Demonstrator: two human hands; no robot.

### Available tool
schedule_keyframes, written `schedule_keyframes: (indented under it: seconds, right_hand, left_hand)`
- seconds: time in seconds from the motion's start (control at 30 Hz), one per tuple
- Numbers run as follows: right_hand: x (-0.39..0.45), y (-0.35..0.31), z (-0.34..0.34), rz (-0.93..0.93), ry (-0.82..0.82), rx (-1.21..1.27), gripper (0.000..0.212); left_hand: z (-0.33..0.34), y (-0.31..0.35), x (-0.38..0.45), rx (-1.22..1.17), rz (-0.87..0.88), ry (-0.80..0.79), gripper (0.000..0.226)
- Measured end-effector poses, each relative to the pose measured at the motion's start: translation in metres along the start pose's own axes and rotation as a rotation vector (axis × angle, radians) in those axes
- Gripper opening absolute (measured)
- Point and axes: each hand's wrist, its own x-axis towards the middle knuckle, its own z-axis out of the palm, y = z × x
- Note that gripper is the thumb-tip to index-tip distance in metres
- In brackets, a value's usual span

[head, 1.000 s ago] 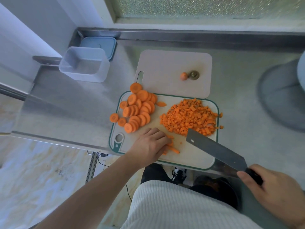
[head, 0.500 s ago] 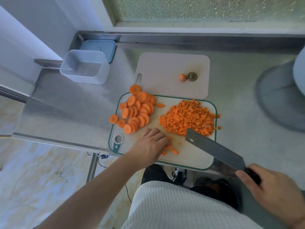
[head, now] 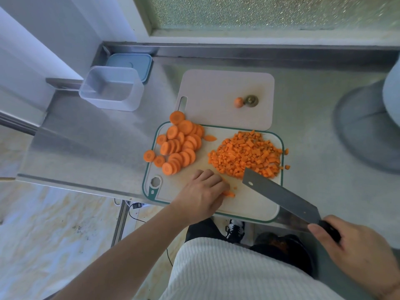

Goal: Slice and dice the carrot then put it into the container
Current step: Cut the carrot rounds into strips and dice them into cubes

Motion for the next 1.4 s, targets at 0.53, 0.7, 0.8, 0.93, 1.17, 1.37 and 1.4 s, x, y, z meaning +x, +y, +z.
schedule_keyframes:
  seconds: [0.53,0.7,0.8,0.93,1.17,1.37,1.4]
  right_hand:
    - [-0.004,0.01,0.008,0.051,-0.035,0.032,0.053]
    - [-0.006,0.001,0.008,0.027,-0.087,0.18,0.03]
    - [-0.004,-0.006,0.014,-0.01,-0.137,0.248,0.056]
    - [-0.002,-0.007,0.025,-0.02,-0.191,0.225,0.078]
    - [0.009,-0.019,0.045,-0.054,-0.246,0.257,0.078]
    - [0.015,-0.038,0.048,-0.076,-0.29,0.278,0.059]
    - [0.016,-0.039,0.047,-0.078,-0.294,0.264,0.057]
  left_hand:
    - [-0.001,-0.018,-0.014,-0.05,-0.039,0.054,0.035]
    - [-0.004,-0.041,-0.025,-0.011,0.077,-0.126,0.052]
    - [0.002,-0.042,-0.023,-0.034,0.124,-0.093,0.04]
    - [0.009,-0.036,-0.021,-0.066,0.095,0.061,0.032]
    - [0.031,0.002,-0.029,-0.152,-0.169,0.343,0.03]
    - [0.04,0.021,-0.026,-0.194,-0.332,0.409,0.03]
    - [0.04,0.02,-0.027,-0.183,-0.319,0.406,0.028]
